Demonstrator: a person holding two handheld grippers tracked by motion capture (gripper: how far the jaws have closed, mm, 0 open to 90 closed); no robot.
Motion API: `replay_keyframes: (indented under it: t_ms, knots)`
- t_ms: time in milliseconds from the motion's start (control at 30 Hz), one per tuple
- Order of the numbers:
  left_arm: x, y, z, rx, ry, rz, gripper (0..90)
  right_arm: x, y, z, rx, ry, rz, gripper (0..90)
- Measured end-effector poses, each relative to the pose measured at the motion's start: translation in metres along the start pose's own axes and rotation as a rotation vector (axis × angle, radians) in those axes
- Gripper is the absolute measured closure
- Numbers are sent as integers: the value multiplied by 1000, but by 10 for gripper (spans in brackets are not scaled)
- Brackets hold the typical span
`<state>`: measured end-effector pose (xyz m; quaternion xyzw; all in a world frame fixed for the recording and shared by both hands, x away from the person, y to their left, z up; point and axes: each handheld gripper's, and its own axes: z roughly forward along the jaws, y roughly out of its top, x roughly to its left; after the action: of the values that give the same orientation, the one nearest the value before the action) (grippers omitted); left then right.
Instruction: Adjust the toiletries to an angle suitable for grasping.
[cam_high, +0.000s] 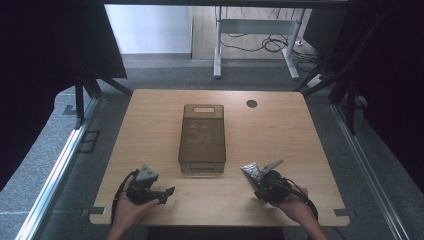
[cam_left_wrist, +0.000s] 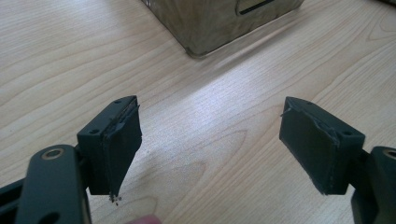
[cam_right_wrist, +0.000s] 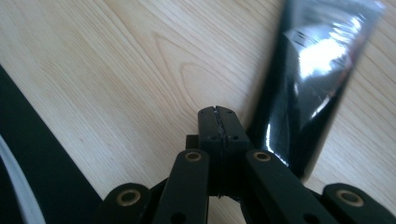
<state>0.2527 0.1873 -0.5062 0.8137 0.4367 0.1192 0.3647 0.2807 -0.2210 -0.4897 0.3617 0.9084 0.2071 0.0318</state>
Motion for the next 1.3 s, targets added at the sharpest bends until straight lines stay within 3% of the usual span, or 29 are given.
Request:
replay_keyframes:
  t_ms: [300,533,667,933,1133,1300]
  knots:
    - [3,-1,-1,-4,7,-6,211,-18,-8,-7,18,-36,28,898]
    - [4,-1,-2,-5,10,-15,211,-35,-4,-11,26,-48,61,898]
    - [5,-1,-3,-6,12,-17,211,-41,-3,-12,33,-75,69,898]
    - [6,-3,0,5,13,-20,211,-65,2,-14,29,-115,120,898]
    - [7,-3,0,8,13,-22,211,-75,10,-8,28,-120,137,897]
    - [10,-4,-2,4,20,-23,211,-71,14,-14,-2,-120,139,898]
